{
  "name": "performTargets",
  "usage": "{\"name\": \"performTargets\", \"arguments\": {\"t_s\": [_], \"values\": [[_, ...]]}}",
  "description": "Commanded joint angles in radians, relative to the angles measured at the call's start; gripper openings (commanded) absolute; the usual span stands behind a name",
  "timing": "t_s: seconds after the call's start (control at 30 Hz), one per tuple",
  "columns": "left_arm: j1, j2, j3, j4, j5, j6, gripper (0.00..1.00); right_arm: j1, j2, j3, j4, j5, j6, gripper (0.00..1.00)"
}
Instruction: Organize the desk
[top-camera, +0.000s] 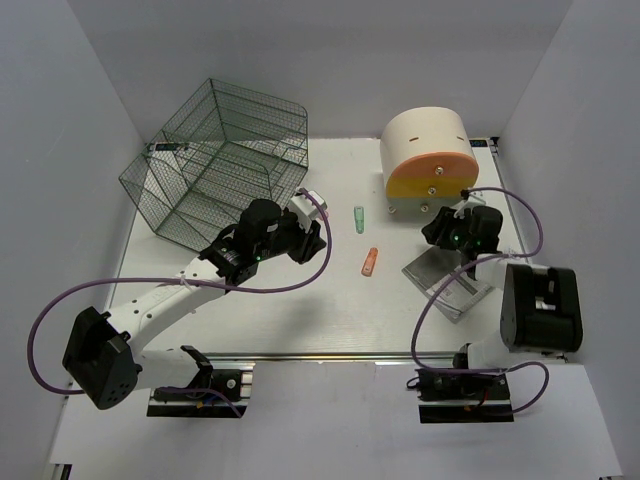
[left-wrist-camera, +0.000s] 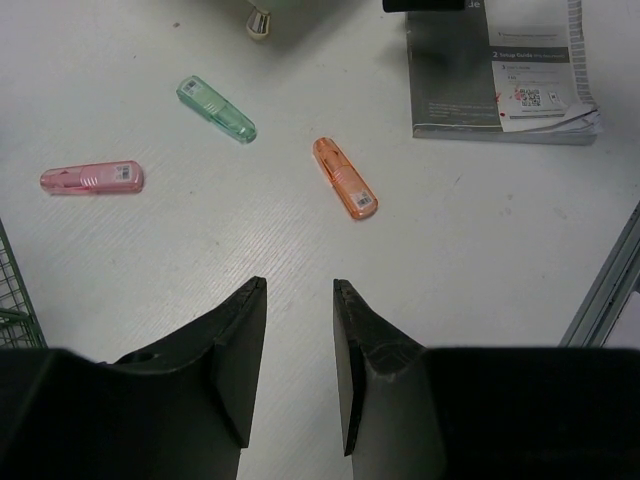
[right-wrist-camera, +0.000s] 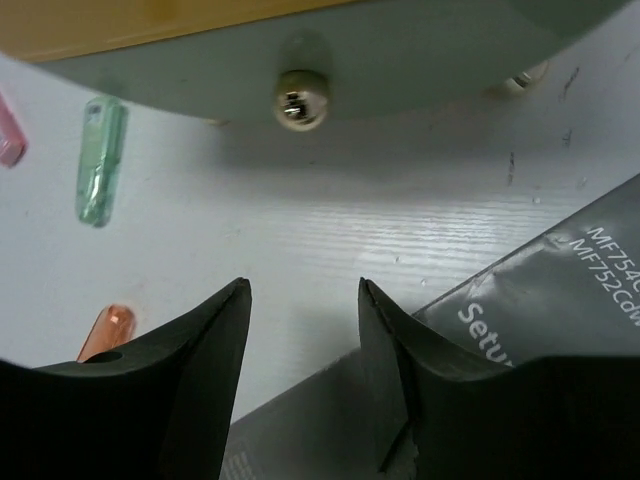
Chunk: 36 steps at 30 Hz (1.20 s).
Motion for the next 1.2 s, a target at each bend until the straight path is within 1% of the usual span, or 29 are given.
{"name": "performTargets", "arguments": {"t_s": [0.0,0.03,0.13,0.17,0.27,0.5,0.83,0.93,1.03,1.07,1.17], "values": [[0.0,-0.013,0.031,-0.002,-0.012,0.006,0.43,-0.031,0.117,0.087,0.129,-0.038,0.128,0.52],[0.0,-0.013,0.032,-0.002,-0.014,0.006,0.44,-0.034,0.14,0.099,0.164,-0.053,0.136,0.5],[0.0,-0.01,0.032,-0.004,-0.012,0.006,0.44,-0.048,0.203,0.141,0.201,-0.081,0.173,0.48],[0.0,-0.01,0.032,-0.004,-0.012,0.006,0.44,-0.05,0.212,0.142,0.256,-0.09,0.183,0.47],[0.0,-0.006,0.037,-0.007,-0.007,0.006,0.44,-0.062,0.241,0.153,0.305,-0.111,0.238,0.47],[0.0,0.001,0.037,-0.007,-0.006,0.008,0.44,-0.066,0.312,0.193,0.339,-0.125,0.375,0.47],[0.0,0.008,0.035,-0.007,-0.009,0.009,0.44,-0.066,0.369,0.216,0.379,-0.133,0.43,0.46],[0.0,0.011,0.035,-0.008,-0.009,0.009,0.44,-0.066,0.373,0.215,0.394,-0.134,0.436,0.43],[0.0,0.014,0.034,-0.008,-0.012,0.009,0.44,-0.065,0.378,0.211,0.405,-0.14,0.435,0.34],[0.0,0.016,0.035,-0.007,-0.015,0.009,0.44,-0.066,0.379,0.208,0.404,-0.144,0.435,0.28],[0.0,0.017,0.034,-0.007,-0.021,0.009,0.44,-0.069,0.373,0.19,0.408,-0.147,0.433,0.22]]}}
